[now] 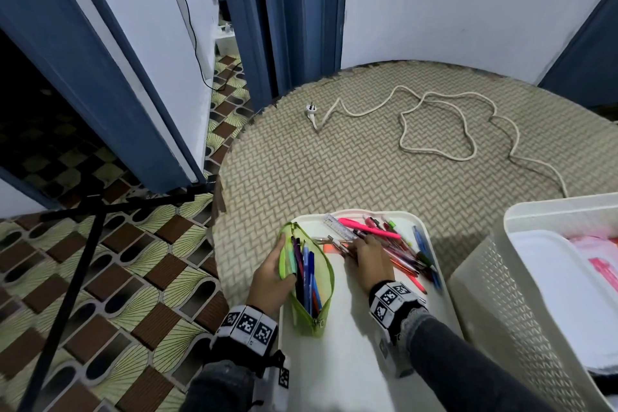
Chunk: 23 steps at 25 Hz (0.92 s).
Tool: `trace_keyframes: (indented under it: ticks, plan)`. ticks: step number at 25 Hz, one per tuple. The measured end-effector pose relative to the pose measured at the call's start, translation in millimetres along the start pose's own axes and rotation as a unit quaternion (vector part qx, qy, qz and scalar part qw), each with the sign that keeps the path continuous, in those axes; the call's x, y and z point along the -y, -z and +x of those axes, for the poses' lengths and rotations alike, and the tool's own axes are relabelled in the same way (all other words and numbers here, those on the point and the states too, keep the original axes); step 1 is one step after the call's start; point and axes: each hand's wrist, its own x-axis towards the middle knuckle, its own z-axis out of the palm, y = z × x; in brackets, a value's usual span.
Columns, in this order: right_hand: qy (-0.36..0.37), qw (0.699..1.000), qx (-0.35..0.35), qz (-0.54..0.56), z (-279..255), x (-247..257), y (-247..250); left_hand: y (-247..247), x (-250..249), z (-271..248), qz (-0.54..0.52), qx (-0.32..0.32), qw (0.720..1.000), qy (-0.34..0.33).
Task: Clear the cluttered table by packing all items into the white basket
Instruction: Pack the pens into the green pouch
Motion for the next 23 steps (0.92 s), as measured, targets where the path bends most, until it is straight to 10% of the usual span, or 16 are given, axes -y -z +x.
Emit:
trace_keyframes:
  ticks: [5, 12, 23]
  plan:
    - [-0.016, 0.99, -0.026, 0.141, 16.5, 9.2, 6.5, 0.0, 1.1, 5.3, -0.018, 0.004, 1.0, 0.011]
    - [-0.035, 0.996, 0.082, -0.009, 37.5, 9.5, 11.2, -4.0, -5.3, 8.0, 0.006, 0.029, 1.0, -0.002]
    - [-0.075, 0.991, 0.1, 0.04, 29.4, 10.7, 13.5, -1.4, -4.3, 7.2, 0.028, 0.031, 0.999, -0.016]
